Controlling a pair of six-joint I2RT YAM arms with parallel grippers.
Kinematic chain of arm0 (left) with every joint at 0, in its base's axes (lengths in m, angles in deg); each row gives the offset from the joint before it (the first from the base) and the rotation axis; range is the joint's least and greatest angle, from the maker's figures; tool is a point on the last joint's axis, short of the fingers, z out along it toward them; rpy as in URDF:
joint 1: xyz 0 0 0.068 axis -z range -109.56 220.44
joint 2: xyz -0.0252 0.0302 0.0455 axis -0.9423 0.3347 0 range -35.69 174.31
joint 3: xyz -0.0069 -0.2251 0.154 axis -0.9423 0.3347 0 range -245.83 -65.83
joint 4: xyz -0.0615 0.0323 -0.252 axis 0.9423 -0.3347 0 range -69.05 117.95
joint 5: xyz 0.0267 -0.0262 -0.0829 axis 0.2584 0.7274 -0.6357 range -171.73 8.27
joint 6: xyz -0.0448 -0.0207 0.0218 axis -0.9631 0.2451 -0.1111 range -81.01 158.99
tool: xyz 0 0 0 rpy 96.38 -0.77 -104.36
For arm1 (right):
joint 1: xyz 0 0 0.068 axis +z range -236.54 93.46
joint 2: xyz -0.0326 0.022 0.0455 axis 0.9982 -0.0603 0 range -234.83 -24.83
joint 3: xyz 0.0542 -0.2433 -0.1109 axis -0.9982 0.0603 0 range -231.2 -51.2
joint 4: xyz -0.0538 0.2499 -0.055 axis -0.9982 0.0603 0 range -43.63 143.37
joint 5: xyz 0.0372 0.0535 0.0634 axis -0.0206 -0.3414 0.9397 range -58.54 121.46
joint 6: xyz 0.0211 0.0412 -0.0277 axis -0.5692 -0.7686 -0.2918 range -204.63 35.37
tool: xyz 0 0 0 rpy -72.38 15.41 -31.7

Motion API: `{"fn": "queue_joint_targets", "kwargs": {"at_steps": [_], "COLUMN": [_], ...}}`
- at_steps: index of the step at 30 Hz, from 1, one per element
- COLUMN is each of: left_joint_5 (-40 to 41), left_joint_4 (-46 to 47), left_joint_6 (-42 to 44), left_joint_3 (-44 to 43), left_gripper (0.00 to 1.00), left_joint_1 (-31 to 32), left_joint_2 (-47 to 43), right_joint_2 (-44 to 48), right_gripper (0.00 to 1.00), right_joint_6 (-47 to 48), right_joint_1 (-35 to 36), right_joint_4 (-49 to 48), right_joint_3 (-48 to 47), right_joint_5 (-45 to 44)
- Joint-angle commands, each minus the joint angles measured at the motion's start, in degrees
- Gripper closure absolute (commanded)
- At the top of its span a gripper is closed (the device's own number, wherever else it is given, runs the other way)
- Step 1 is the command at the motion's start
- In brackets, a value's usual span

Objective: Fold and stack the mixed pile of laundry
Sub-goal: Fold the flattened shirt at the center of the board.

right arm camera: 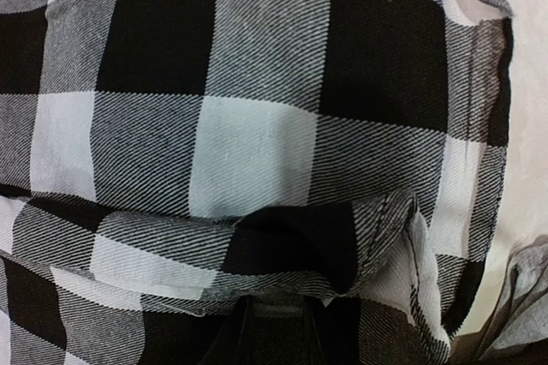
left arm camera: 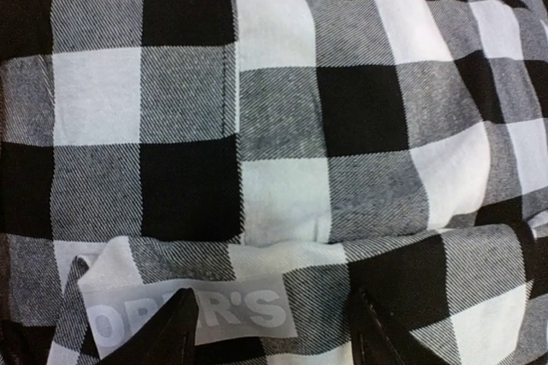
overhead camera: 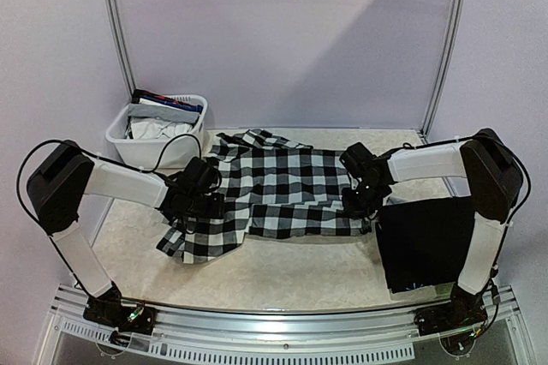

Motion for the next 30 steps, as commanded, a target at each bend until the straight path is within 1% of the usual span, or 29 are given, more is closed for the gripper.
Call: {"fn": "queue_joint_targets", "kwargs": {"at_steps": [1, 6, 14, 16, 19, 21, 25, 27, 30], "left_joint_5": [1.7, 1.0, 3.2, 3.0, 3.2, 5.3, 10.0, 11.3, 11.9], "left_joint_4": [1.8, 2.1, -0.8, -2.3, -5.7, -8.2, -12.2, -15.6, -23.5], "left_joint_6": [0.3, -0.2, -3.3, -4.6, -5.9, -6.4, -6.3, -6.7, -8.6], "left_joint_3": [0.9, 1.7, 9.2, 10.0, 9.9, 9.6, 10.3, 10.1, 8.8], "left_gripper": [0.38, 0.40, 0.41, 0.41, 0.40, 0.38, 0.21, 0.17, 0.16], "left_joint_1": [-1.1, -1.0, -0.8, 0.2, 3.4, 5.3, 7.4, 8.1, 8.6], "left_joint_2": [2.3, 3.0, -5.4, -7.0, -9.3, -12.1, -20.0, -24.0, -28.2], "right_joint_2": [-2.4, -2.4, 5.9, 7.2, 9.0, 10.5, 14.0, 15.5, 17.0], "right_gripper": [0.80, 0.80, 0.79, 0.79, 0.78, 0.78, 0.78, 0.77, 0.75], "right_joint_6": [0.9, 1.6, -0.8, -1.4, -2.2, -2.7, -2.4, -1.8, -1.1], "right_joint_1": [-1.0, -0.8, 1.0, 2.2, 3.6, 3.9, 4.4, 4.9, 5.3], "right_joint_4": [-1.4, 0.8, 3.3, 3.4, 3.7, 3.7, 6.3, 7.2, 7.7], "right_joint_3": [0.2, -0.6, 6.0, 7.2, 8.5, 8.9, 6.6, 4.9, 3.2], "right_joint_5": [-3.2, -3.0, -2.0, -1.6, -1.8, -2.4, -5.1, -6.5, -7.1]}}
